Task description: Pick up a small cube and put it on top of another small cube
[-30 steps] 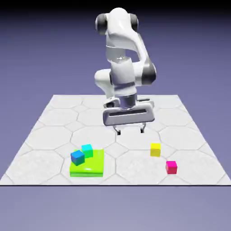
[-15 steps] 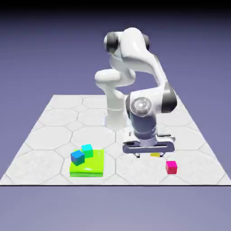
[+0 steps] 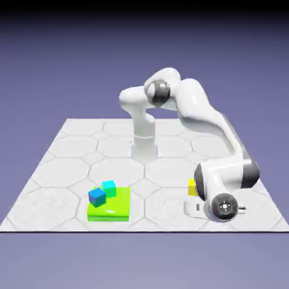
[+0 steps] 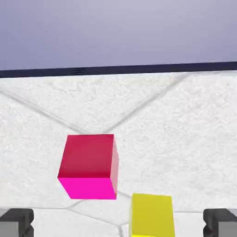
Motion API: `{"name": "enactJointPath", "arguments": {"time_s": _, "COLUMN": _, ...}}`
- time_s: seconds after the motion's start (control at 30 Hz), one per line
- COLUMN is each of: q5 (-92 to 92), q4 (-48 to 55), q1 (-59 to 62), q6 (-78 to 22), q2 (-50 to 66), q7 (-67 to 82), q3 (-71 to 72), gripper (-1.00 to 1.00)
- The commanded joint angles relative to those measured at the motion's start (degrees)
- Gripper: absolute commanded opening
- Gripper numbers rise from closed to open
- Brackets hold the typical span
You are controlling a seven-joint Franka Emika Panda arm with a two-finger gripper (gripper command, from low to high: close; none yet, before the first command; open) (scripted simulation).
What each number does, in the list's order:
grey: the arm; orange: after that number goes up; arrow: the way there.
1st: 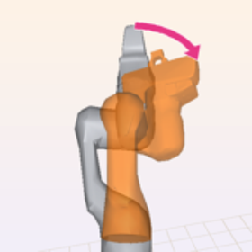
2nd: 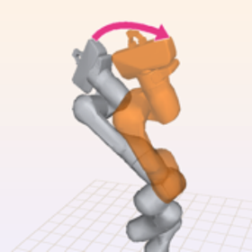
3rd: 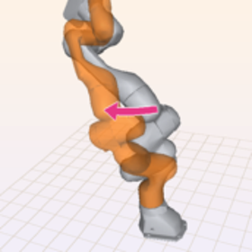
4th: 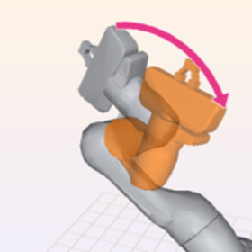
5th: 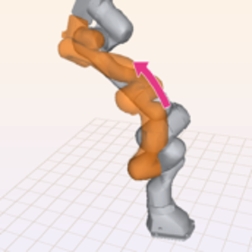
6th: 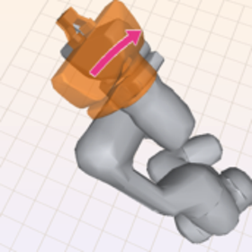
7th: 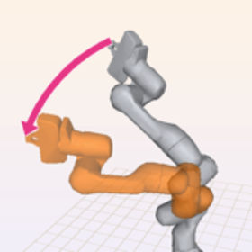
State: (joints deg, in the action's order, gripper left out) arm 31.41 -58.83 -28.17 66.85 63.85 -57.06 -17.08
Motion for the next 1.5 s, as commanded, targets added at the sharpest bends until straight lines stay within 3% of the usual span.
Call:
{"name": "enactJointPath", "arguments": {"time_s": 0.0, "q5": 0.64, "q4": 2.08, "q1": -0.56, "q6": -2.18, "q2": 1.96, "q7": -0.3, "q3": -0.35, "gripper": 0.0}}
{"name": "enactJointPath", "arguments": {"time_s": 0.17, "q5": 2.7, "q4": 8.79, "q1": -2.36, "q6": -9.22, "q2": 8.3, "q7": -1.26, "q3": -1.47, "gripper": 0.0}}
{"name": "enactJointPath", "arguments": {"time_s": 0.47, "q5": 2.56, "q4": -9.44, "q1": -7.73, "q6": 1.57, "q2": 2.76, "q7": 3.57, "q3": -2.28, "gripper": 0.0}}
{"name": "enactJointPath", "arguments": {"time_s": 0.5, "q5": 2.56, "q4": -9.44, "q1": -7.73, "q6": 1.57, "q2": 2.76, "q7": 3.57, "q3": -2.28, "gripper": -1.0}}
{"name": "enactJointPath", "arguments": {"time_s": 0.83, "q5": 2.58, "q4": 8.6, "q1": -2.05, "q6": -9.32, "q2": 8.22, "q7": -0.74, "q3": -1.91, "gripper": -1.0}}
{"name": "enactJointPath", "arguments": {"time_s": 1.33, "q5": -6.24, "q4": -5.07, "q1": 20.21, "q6": -16.33, "q2": 1.92, "q7": 36.27, "q3": -33.04, "gripper": -1.0}}
{"name": "enactJointPath", "arguments": {"time_s": 1.47, "q5": -6.29, "q4": -9.29, "q1": 18.55, "q6": -13.87, "q2": 1.17, "q7": 37.0, "q3": -33.45, "gripper": -1.0}}
